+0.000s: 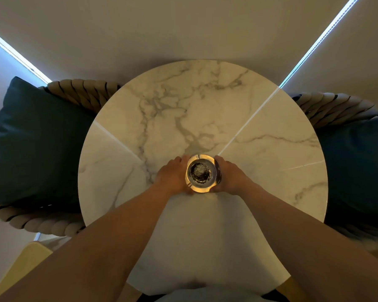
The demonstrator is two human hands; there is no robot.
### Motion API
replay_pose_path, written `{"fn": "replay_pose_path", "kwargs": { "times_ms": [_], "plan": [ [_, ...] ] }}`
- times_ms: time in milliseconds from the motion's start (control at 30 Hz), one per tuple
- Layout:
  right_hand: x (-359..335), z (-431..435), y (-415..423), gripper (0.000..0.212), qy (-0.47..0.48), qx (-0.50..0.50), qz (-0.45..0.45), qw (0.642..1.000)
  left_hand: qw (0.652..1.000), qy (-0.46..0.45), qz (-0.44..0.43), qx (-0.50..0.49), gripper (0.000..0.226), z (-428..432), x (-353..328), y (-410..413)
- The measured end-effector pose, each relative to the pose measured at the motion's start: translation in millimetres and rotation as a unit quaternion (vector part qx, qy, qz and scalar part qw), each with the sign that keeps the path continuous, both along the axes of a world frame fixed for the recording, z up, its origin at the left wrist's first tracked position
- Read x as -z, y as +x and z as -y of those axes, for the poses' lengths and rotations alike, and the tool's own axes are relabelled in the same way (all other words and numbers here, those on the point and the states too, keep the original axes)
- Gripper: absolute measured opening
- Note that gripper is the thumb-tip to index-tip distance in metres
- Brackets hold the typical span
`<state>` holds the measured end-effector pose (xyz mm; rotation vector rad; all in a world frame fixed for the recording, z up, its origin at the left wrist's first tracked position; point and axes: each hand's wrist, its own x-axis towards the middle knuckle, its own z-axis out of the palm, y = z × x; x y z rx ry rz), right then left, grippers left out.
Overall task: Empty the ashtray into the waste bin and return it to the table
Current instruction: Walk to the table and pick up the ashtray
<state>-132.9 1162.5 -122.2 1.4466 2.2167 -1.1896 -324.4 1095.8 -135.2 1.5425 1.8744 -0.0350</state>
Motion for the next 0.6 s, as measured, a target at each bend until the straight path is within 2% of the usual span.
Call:
{"fn": "replay_pose_path", "kwargs": {
  "times_ms": [367, 600],
  "plan": [
    [-9.1, 10.2, 2.1, 0.136, -0.021, -0.012, 0.013, 1.0, 0.997, 0.001, 0.065, -0.028, 0.112, 10.5, -16.6, -0.7],
    [-27.5, 24.8, 9.1, 0.137, 0.003, -0.012, 0.005, 1.0, 0.992, 0.021, 0.114, -0.047, 0.11, 23.6, -39.3, 3.7]
  ]
}}
